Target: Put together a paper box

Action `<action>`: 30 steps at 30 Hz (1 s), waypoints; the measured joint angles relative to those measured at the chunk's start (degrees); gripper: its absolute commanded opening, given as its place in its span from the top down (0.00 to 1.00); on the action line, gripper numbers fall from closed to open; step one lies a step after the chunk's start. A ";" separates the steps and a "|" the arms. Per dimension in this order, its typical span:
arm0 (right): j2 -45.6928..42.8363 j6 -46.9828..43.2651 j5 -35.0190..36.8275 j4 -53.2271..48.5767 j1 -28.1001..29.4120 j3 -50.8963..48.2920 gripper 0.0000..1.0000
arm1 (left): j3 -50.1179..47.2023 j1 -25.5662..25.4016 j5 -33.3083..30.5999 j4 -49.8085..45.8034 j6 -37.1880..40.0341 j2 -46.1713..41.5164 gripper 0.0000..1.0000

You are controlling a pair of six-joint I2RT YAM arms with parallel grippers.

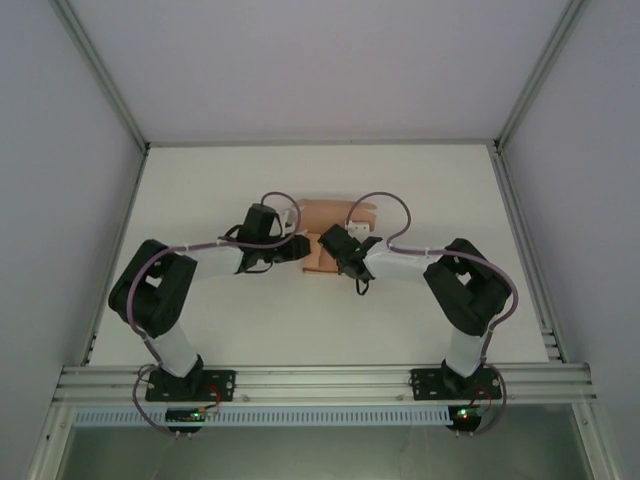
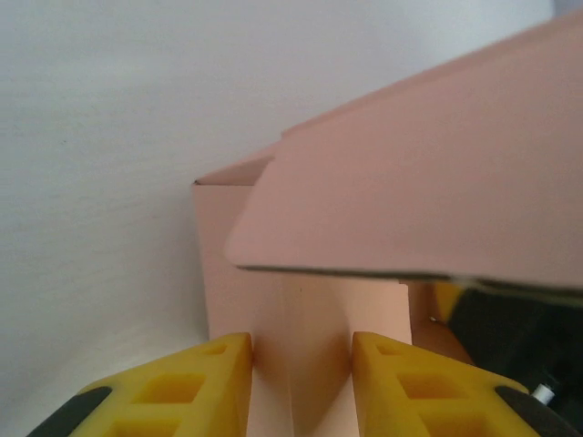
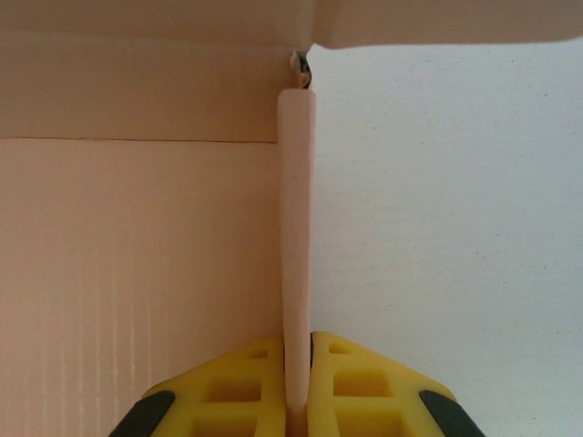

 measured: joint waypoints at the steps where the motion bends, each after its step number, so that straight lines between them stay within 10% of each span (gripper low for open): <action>1: 0.00 0.09 0.00 0.00 0.00 0.00 1.00 | 1.25 -1.05 -2.56 -2.10 0.44 0.00 0.65; 8: 0.00 0.48 0.00 0.15 0.00 0.00 0.99 | 6.69 -5.90 -16.98 -12.11 2.78 1.53 0.68; 30: -0.76 3.28 -3.19 1.99 -1.90 -1.49 0.89 | 17.00 -11.45 -34.75 -19.32 2.51 10.08 0.86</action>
